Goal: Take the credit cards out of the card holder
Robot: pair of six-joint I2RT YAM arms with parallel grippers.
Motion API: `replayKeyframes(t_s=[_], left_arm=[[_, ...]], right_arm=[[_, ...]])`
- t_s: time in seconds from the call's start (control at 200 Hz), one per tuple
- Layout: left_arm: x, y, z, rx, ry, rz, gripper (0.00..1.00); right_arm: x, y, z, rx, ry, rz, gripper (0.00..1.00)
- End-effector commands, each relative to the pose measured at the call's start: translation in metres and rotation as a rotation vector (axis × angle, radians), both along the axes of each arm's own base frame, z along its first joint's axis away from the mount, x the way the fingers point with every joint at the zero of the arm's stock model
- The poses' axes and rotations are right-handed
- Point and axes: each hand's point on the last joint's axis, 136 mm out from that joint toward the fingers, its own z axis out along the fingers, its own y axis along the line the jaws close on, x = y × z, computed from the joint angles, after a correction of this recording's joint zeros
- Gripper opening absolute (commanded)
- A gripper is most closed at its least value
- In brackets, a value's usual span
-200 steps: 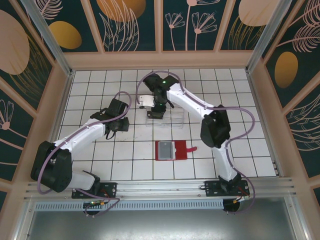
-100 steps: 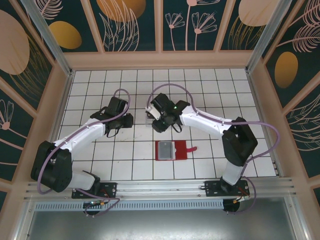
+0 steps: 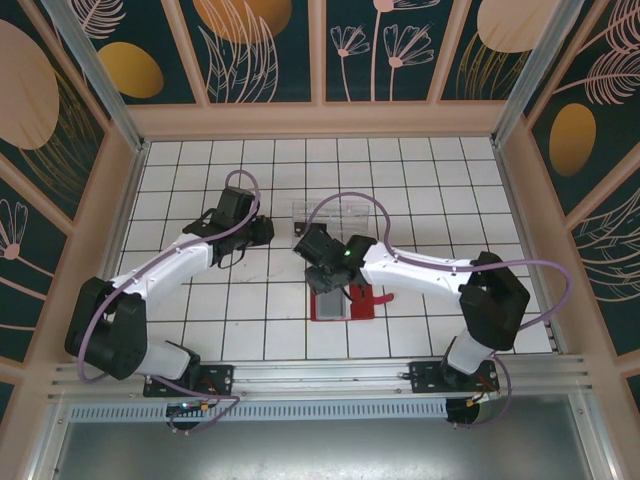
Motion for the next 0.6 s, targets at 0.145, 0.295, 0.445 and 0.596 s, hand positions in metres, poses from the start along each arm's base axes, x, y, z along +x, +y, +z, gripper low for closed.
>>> replayKeyframes(t_s=[0.145,0.295,0.445,0.596], left_arm=[[0.009,-0.006,0.014,-0.053,-0.028,0.005,0.23],[0.007,-0.005,0.013,-0.055,-0.027,0.005,0.23],[0.007,-0.007,0.01,-0.057,-0.016,-0.001,0.23],[0.007,-0.008,0.007,-0.063,-0.012,-0.004,0.23]], right_arm=[[-0.013,-0.022,-0.037,-0.083,0.066,-0.121,0.49],[-0.018,-0.022,-0.049,-0.082,0.096,-0.129,0.5],[-0.018,-0.02,-0.057,-0.094,0.11,-0.127,0.53],[-0.019,-0.019,-0.063,-0.108,0.116,-0.12,0.55]])
